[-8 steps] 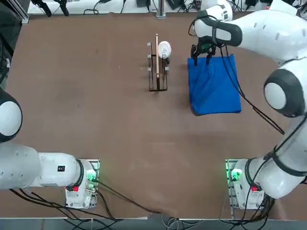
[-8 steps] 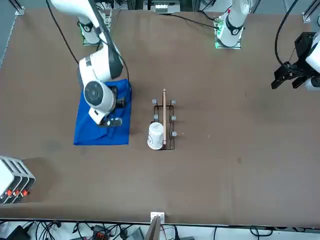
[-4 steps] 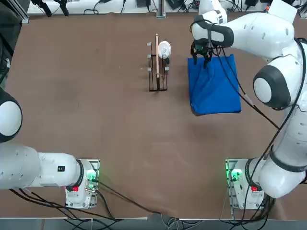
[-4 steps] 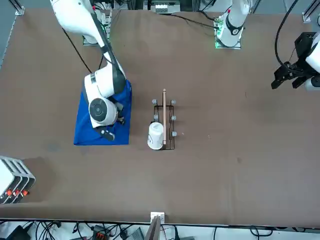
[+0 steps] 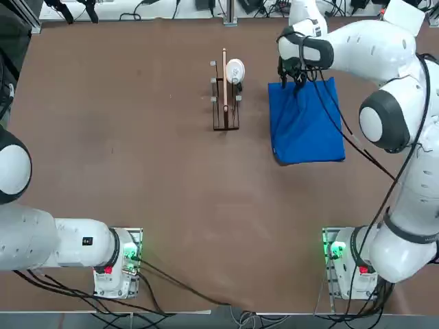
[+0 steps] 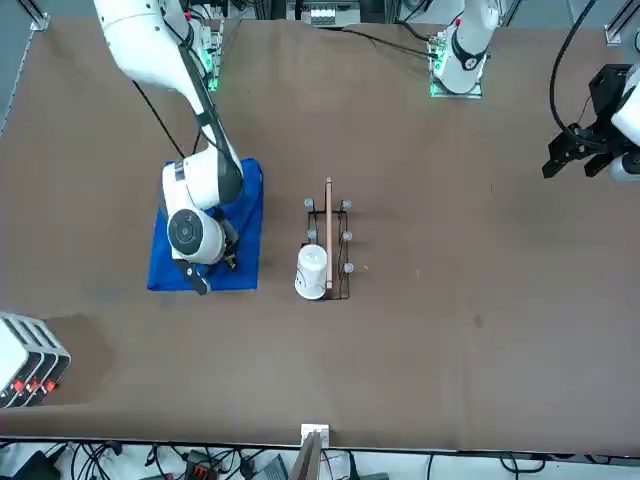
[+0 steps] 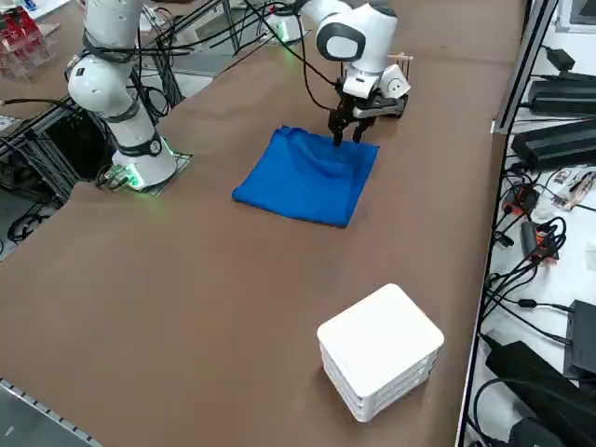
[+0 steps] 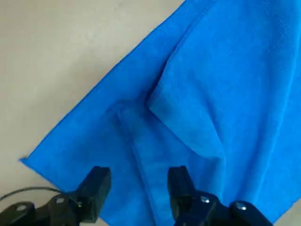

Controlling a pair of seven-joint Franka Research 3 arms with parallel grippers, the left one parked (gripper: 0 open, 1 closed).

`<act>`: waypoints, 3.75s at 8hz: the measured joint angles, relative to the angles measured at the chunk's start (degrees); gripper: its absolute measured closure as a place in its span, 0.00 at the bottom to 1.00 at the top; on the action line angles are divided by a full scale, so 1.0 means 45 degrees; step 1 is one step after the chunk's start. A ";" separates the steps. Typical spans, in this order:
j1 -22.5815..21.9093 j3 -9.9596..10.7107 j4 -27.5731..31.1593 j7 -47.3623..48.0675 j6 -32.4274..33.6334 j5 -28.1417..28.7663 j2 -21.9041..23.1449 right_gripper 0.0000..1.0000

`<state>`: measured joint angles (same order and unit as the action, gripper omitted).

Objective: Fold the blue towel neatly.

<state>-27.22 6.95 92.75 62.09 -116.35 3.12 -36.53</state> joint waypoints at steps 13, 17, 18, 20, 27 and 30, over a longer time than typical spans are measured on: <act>0.0492 -0.0019 0.0064 0.0176 -0.1550 -0.0004 -0.0932 0.39; 0.0491 -0.0031 0.0149 0.0187 -0.1555 0.0000 -0.0946 0.62; 0.0491 -0.0034 0.0157 0.0187 -0.1550 0.0001 -0.0947 0.69; 0.0491 -0.0037 0.0171 0.0190 -0.1542 0.0001 -0.0944 0.79; 0.0486 -0.0038 0.0157 0.0171 -0.1462 0.0000 -0.0618 0.97; 0.0362 -0.0065 -0.0130 0.0125 -0.1485 -0.0005 -0.0361 0.97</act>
<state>-25.59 6.66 92.17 62.65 -123.03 3.10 -38.16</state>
